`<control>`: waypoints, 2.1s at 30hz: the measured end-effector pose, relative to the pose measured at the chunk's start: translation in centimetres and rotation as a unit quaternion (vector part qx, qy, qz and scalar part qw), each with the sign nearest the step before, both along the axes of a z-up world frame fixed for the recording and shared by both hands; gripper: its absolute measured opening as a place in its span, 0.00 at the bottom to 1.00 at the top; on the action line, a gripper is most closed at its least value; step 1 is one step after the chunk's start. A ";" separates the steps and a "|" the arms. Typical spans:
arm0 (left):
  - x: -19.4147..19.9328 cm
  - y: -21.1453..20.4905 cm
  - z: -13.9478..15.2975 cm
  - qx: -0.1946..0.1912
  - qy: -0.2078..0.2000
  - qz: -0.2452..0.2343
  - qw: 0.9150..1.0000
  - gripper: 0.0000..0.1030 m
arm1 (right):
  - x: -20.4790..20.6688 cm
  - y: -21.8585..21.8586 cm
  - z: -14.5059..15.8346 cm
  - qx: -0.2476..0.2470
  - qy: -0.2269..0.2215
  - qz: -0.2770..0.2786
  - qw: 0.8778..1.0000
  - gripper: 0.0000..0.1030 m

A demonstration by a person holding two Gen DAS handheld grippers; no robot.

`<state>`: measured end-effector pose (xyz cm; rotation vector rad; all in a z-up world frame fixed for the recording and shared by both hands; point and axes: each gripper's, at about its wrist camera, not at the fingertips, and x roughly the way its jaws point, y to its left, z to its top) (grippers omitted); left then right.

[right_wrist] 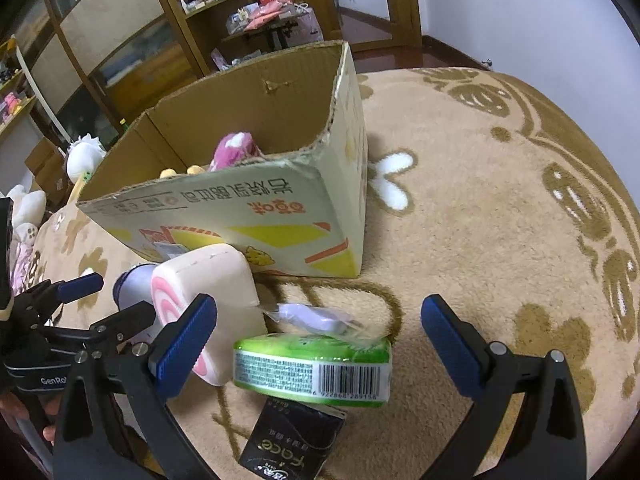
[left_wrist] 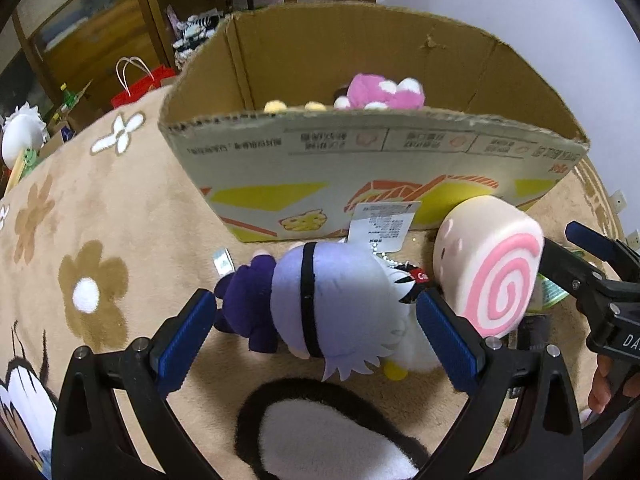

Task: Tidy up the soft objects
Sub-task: 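Move the left tool to the purple-white doll while the right tool approaches the green packet, then close the left tool on the purple-white doll while the right tool grasps the green packet, then lift the doll and packet over the box and release both inside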

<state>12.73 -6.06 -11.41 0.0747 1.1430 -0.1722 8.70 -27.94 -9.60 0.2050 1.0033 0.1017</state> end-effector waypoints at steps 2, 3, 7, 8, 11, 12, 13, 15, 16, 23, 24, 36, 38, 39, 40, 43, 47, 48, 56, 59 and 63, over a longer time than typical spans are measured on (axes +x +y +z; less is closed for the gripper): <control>0.4 0.0 -0.4 -0.001 0.008 0.004 1.000 0.96 | 0.2 0.1 -0.3 -0.004 0.004 -0.004 1.000 1.00; 0.6 0.1 -0.5 -0.003 0.010 0.006 1.000 0.96 | 0.3 0.0 -0.4 -0.006 0.007 -0.007 1.000 1.00; 1.3 0.2 -0.9 -0.012 0.016 0.014 1.000 0.96 | 0.7 0.1 -1.1 0.003 0.023 -0.003 1.000 1.00; 1.5 0.3 -1.1 -0.009 0.020 0.018 1.000 0.96 | 0.7 0.2 -1.2 0.005 0.029 -0.003 1.000 1.00; 1.8 0.4 -1.6 -0.010 0.026 0.022 0.999 0.96 | 0.6 0.2 -1.6 0.008 0.034 -0.001 0.999 0.95; 1.9 0.4 -1.6 -0.013 0.026 0.023 0.999 0.96 | 0.6 0.2 -1.6 0.009 0.033 -0.001 0.999 0.92; 2.0 0.4 -1.6 -0.016 0.027 0.022 0.999 0.96 | 0.6 0.2 -1.5 0.010 0.031 0.002 0.999 0.89; 2.1 0.7 -1.8 -0.020 0.030 0.025 0.999 0.96 | 0.6 0.5 -1.4 0.014 0.030 0.012 0.999 0.80; 2.2 0.7 -1.8 -0.023 0.031 0.027 0.999 0.95 | 0.6 0.7 -1.3 0.012 0.030 0.016 0.999 0.79; 2.7 1.1 -1.8 -0.035 0.042 0.031 0.998 0.91 | 0.8 0.8 -1.3 0.021 0.037 0.013 0.999 0.78; 2.7 1.2 -1.7 -0.036 0.046 0.034 0.998 0.90 | 0.7 0.7 -1.3 0.023 0.037 0.011 0.999 0.78; 1.2 2.9 -1.1 -0.036 0.031 0.062 0.997 0.89 | 0.2 0.0 -0.9 0.033 0.031 0.017 0.999 0.76; 0.7 3.1 -0.6 -0.038 0.024 0.069 0.997 0.89 | 0.0 0.0 -0.8 0.033 0.027 0.019 0.999 0.76; 0.5 3.2 -0.3 -0.035 0.016 0.071 0.997 0.89 | -0.1 0.1 -0.6 0.034 0.025 0.020 0.999 0.76; 0.2 3.2 0.0 -0.028 0.005 0.072 0.997 0.89 | -0.1 0.2 -0.5 0.035 0.022 0.021 0.999 0.76; -0.4 3.0 0.8 -0.018 -0.014 0.068 0.997 0.89 | -0.2 0.3 -0.1 0.036 0.017 0.022 0.999 0.76; -0.8 3.0 1.1 -0.018 -0.017 0.068 0.997 0.89 | -0.3 0.2 0.2 0.046 0.014 0.020 0.999 0.76; -0.9 3.0 1.2 -0.018 -0.018 0.069 0.997 0.89 | -0.3 0.1 0.2 0.047 0.018 0.019 0.999 0.76; -2.0 3.4 2.4 -0.032 -0.042 0.076 0.996 0.89 | -1.0 -0.2 1.0 0.044 0.005 0.015 0.999 0.76; -2.6 3.6 3.2 -0.036 -0.057 0.077 0.995 0.89 | -1.3 -0.3 1.8 0.048 -0.006 0.015 0.999 0.75; -3.1 3.9 4.0 -0.040 -0.073 0.079 0.993 0.89 | -1.7 -0.5 2.7 0.051 -0.018 0.013 0.998 0.73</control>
